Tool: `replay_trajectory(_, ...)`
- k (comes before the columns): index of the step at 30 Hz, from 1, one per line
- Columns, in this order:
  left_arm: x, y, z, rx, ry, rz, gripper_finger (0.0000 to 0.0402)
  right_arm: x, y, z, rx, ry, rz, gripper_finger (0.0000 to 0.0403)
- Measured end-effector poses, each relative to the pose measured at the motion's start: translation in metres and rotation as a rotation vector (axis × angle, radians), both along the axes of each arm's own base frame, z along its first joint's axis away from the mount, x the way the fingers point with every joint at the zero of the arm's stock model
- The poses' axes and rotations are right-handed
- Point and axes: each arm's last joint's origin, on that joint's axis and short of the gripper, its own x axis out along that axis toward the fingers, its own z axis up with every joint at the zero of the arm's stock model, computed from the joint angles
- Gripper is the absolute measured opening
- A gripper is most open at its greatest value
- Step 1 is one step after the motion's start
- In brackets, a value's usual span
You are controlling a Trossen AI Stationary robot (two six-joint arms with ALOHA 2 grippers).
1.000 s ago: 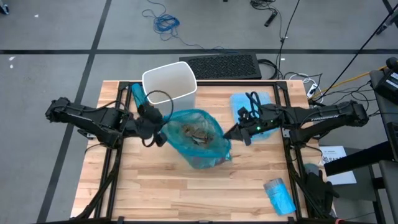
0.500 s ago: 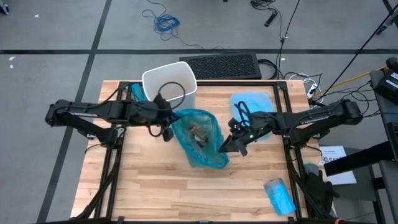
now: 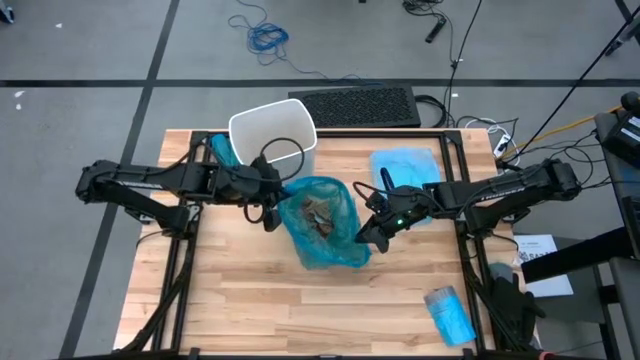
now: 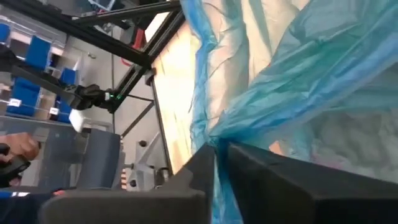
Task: Place trash/remove bag and relplace
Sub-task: Close the blue trash bag
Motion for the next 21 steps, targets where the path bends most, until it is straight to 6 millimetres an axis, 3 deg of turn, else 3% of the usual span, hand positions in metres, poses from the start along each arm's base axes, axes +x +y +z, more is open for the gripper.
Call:
replay_trajectory(11,-0.001,0.0,-0.002,0.001,0.019,0.0,0.0,-0.006,-0.003,0.006,-0.044,-0.025,-0.056,0.0166)
replay_trajectory(15,-0.001,0.0,-0.002,0.001,0.022,0.0,0.0,-0.019,-0.012,0.014,-0.106,-0.024,-0.158,0.018)
replay_trajectory(21,-0.001,0.0,-0.002,0.001,0.022,-0.001,0.0,-0.029,-0.042,0.019,-0.196,-0.019,-0.252,0.0175)
